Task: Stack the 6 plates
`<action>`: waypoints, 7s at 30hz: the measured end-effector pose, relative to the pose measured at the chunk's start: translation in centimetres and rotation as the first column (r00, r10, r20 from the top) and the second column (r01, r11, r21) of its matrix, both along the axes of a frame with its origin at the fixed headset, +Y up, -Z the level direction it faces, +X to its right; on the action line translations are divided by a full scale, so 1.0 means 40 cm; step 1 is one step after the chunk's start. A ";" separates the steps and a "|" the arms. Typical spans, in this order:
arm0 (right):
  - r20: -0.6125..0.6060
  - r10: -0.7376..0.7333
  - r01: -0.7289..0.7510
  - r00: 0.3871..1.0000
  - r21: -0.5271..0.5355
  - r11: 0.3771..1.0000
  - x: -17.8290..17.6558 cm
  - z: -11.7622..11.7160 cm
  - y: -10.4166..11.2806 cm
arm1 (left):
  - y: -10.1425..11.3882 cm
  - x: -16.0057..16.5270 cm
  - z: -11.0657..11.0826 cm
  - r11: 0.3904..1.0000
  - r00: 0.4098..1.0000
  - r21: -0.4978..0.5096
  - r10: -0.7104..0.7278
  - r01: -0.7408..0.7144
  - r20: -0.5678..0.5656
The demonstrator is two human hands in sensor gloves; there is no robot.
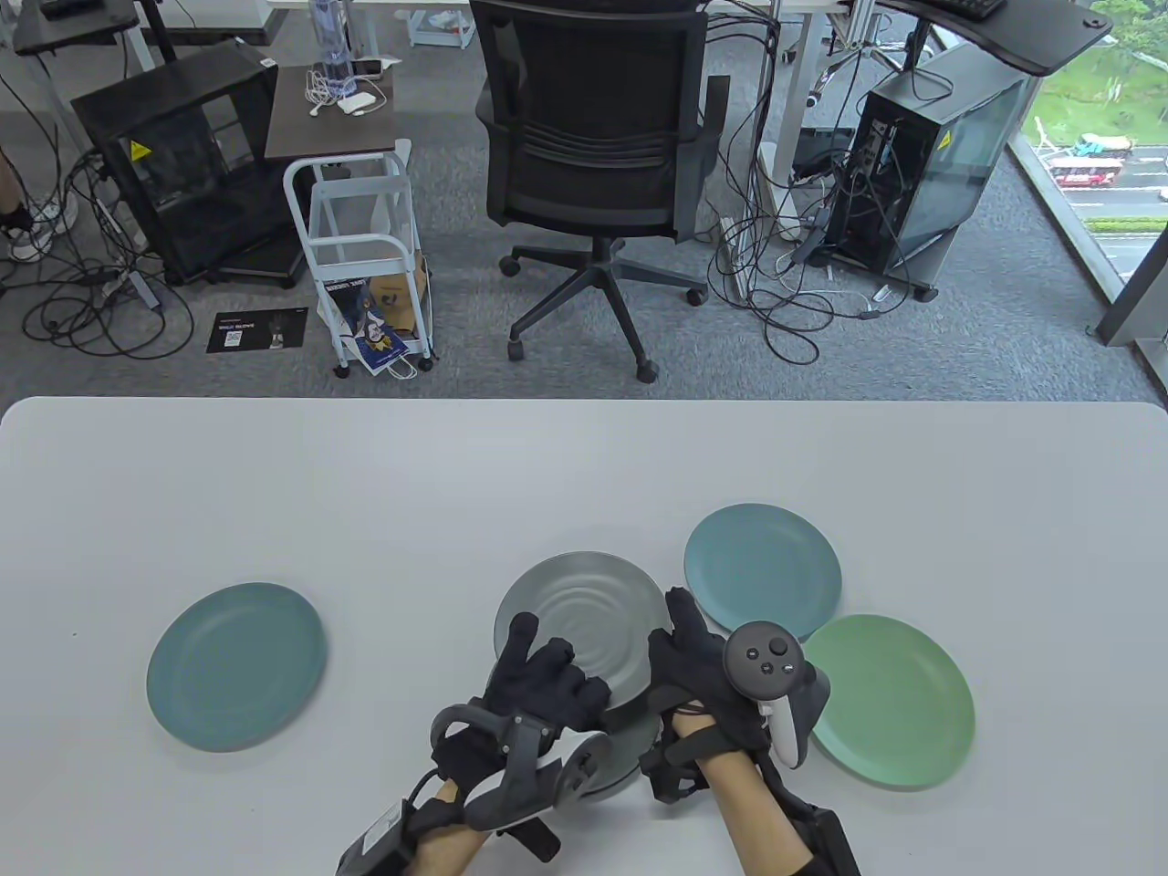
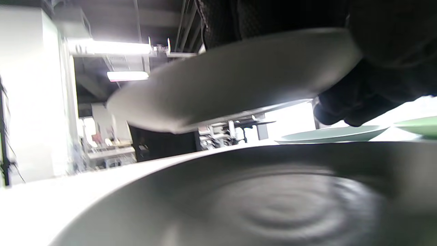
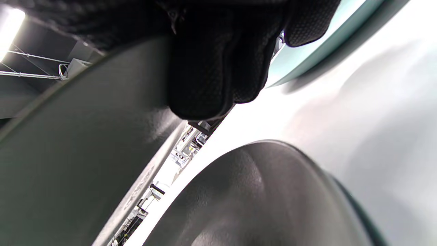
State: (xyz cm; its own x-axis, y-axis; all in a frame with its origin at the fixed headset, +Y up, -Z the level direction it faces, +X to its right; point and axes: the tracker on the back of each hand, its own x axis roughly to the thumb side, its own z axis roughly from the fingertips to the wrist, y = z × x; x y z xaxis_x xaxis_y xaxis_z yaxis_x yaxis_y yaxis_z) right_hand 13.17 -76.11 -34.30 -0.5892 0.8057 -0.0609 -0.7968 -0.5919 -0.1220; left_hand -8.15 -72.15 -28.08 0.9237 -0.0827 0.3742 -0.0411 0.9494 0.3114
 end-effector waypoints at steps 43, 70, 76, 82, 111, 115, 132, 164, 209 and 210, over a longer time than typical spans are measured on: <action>-0.266 0.154 -0.160 0.952 0.000 0.987 -0.021 -0.004 0.003 | -0.137 -0.400 -0.147 0.502 0.491 -0.114 0.731 -0.857 -0.474; 0.036 0.788 -0.787 0.614 -0.050 0.615 0.059 -0.028 0.035 | -0.131 -0.375 -0.153 0.581 0.576 -0.148 0.675 -0.800 -0.462; -0.064 0.809 -0.807 0.585 -0.148 0.572 0.061 -0.070 0.017 | -0.132 -0.372 -0.153 0.595 0.586 -0.142 0.670 -0.791 -0.455; -0.127 0.843 -0.846 0.522 -0.201 0.494 0.053 -0.100 0.004 | -0.118 -0.364 -0.145 0.630 0.610 -0.120 0.660 -0.767 -0.439; 0.079 0.900 -0.901 0.429 -0.029 0.432 0.033 -0.068 0.029 | -0.080 -0.292 -0.117 0.849 0.788 -0.050 0.465 -0.527 -0.405; 0.121 0.889 -0.896 0.441 0.012 0.443 0.034 -0.054 0.036 | -0.082 -0.288 -0.116 0.857 0.797 -0.049 0.454 -0.513 -0.400; 0.251 0.859 -0.895 0.446 0.126 0.427 0.037 -0.031 0.044 | -0.084 -0.291 -0.118 0.853 0.796 -0.069 0.451 -0.518 -0.404; 0.255 0.777 -0.726 0.576 0.595 0.343 -0.152 0.102 0.112 | -0.057 -0.299 -0.119 0.820 0.754 -0.082 0.477 -0.567 -0.451; 0.155 0.793 -0.600 0.589 0.741 0.301 -0.253 0.166 0.107 | -0.112 -0.327 -0.142 0.242 0.353 -0.260 0.704 -0.935 -0.616; 0.151 0.795 -0.596 0.588 0.745 0.299 -0.256 0.168 0.107 | -0.120 -0.331 -0.142 0.176 0.299 -0.250 0.709 -0.952 -0.638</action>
